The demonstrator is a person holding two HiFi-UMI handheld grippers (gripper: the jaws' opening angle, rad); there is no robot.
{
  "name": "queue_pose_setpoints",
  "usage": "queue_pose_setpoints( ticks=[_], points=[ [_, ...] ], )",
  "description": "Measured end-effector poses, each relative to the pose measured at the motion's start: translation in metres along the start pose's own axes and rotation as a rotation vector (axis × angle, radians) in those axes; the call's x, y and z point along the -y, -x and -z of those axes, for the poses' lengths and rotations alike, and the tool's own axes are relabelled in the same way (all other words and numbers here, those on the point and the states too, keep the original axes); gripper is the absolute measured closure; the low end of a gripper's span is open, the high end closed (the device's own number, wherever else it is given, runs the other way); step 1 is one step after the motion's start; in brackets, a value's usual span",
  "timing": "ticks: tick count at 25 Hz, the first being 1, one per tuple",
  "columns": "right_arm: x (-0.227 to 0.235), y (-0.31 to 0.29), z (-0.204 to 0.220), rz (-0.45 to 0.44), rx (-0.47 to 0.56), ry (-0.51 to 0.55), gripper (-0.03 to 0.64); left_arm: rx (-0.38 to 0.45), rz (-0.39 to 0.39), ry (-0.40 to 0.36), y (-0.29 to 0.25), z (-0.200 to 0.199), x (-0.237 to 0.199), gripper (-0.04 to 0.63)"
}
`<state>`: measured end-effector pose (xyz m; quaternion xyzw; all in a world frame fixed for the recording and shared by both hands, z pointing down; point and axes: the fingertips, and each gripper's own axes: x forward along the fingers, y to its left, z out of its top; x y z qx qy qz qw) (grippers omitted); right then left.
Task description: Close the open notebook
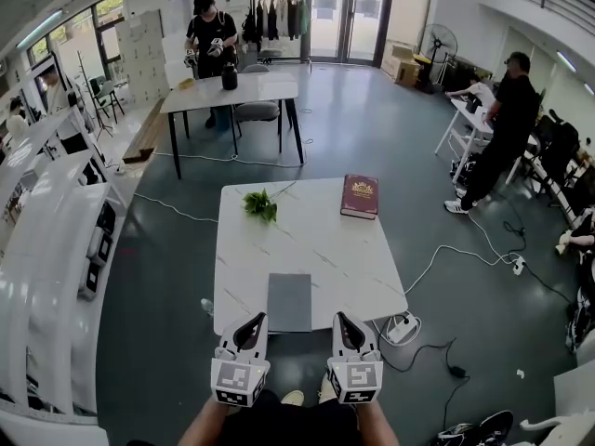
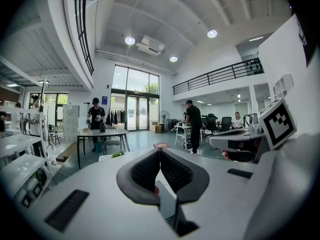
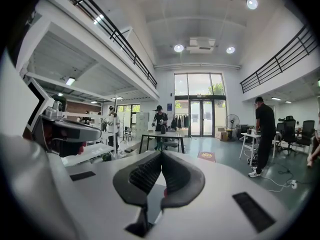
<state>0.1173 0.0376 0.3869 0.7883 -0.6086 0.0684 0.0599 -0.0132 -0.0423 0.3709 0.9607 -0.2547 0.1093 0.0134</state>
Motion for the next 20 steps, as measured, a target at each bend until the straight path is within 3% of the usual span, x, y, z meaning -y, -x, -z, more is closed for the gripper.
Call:
queue_pose_setpoints(
  ticks=[20],
  points=[
    [-0.0025,0.0062,0.0000,0.006,0.009,-0.012,0.600,0.001,0.006,-0.002,0.0048,0.0034,0.0031,0.571]
  ],
)
